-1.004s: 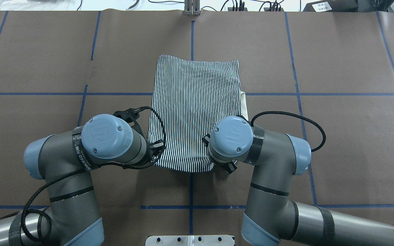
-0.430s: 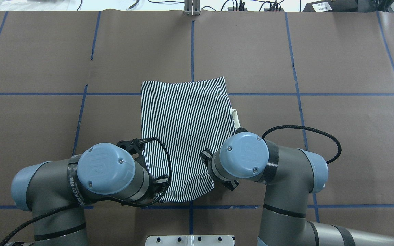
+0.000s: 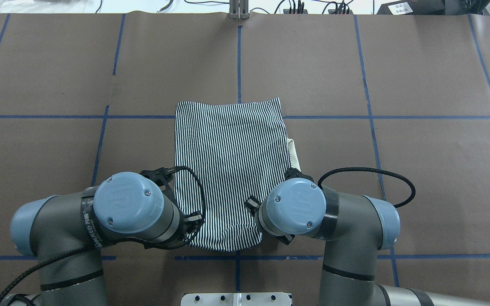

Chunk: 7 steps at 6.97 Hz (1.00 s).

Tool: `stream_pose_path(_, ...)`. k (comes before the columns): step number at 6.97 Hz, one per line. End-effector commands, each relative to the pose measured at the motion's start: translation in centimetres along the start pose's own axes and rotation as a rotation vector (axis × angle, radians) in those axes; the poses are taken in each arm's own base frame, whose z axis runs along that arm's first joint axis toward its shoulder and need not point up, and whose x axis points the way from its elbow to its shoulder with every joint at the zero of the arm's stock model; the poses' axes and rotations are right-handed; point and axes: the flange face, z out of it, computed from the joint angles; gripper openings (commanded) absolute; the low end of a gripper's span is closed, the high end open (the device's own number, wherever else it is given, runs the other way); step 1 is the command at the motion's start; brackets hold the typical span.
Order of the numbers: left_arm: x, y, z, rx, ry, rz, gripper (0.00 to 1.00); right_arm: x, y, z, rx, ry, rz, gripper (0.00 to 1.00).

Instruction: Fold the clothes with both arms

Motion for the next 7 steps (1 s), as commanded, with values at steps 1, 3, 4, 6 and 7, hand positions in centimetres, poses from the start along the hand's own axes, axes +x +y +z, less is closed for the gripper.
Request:
stream_pose_path(1,0.3,-2.1,0.6,0.026,-0.01,-0.026,0.0,-1.0,-2.0,0.5,0.053,-0.013,-0.062,0.0)
stream_pose_path(3,1.3,-3.3,1.1,0.032,0.034,-0.03,0.0,-2.2,-3.5,0.0,0.058,-0.054,-0.065,0.0)
stream_pose_path(4,1.6,-4.4,1.7,0.042,0.047,-0.04,0.0,-2.6,-3.9,1.4,0.053,-0.071,-0.064,0.0)
stream_pose_path(6,2.0,-5.2,1.4,0.047,0.074,-0.043,0.0,-3.6,-5.3,1.7,0.057,-0.104,-0.05,0.0)
stream_pose_path(7,2.0,-5.7,1.3,0.054,0.076,-0.049,0.0,-4.0,-6.1,1.5,0.065,-0.109,-0.039,0.0)
